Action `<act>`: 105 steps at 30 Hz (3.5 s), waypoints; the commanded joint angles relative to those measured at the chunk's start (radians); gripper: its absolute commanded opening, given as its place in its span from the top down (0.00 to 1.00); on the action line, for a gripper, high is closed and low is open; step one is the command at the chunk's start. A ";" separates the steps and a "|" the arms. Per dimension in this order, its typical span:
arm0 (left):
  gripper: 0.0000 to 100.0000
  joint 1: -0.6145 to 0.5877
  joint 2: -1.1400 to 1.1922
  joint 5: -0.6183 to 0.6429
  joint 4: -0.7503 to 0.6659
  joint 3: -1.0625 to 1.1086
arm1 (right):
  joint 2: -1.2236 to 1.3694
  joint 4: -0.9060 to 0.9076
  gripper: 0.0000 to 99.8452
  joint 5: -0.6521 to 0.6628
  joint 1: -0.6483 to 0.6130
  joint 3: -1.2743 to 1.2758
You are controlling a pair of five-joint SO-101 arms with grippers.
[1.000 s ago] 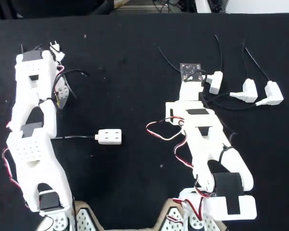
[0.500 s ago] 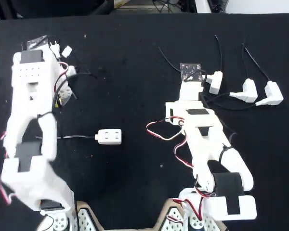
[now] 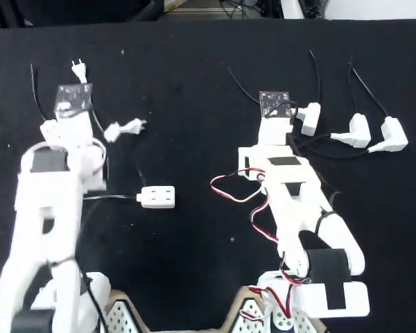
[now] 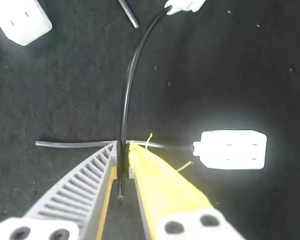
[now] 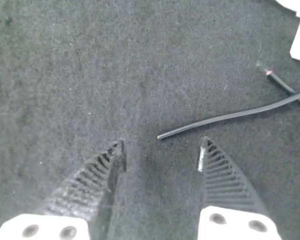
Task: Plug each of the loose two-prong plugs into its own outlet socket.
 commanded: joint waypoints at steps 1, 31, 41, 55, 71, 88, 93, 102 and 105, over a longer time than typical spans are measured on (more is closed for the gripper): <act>0.97 0.067 -0.203 -0.009 -0.037 0.113 | -0.048 -0.021 0.78 -0.009 -0.011 -0.056; 0.95 0.713 -0.756 -0.015 -0.239 0.691 | -0.050 -0.020 0.78 -0.129 0.100 -0.079; 0.76 0.704 -0.761 -0.014 -0.163 0.659 | -0.050 -0.021 0.78 -0.135 0.098 -0.077; 0.82 0.262 -0.761 -0.006 -0.417 0.719 | -0.050 -0.015 0.78 -0.137 -0.029 -0.062; 0.82 0.249 -0.761 0.092 -0.574 0.848 | -0.047 -0.074 0.77 -0.137 -0.281 -0.051; 0.82 0.188 -0.750 0.098 -0.566 0.842 | 0.108 -0.224 0.78 -0.129 -0.302 -0.076; 0.82 0.182 -0.749 0.097 -0.523 0.826 | 0.090 -0.135 0.78 -0.129 -0.305 -0.084; 0.82 0.182 -0.697 0.094 -0.483 0.783 | 0.088 -0.118 0.78 -0.127 -0.305 -0.082; 0.82 0.179 -0.583 0.094 -0.489 0.733 | 0.088 -0.089 0.78 -0.091 -0.305 -0.085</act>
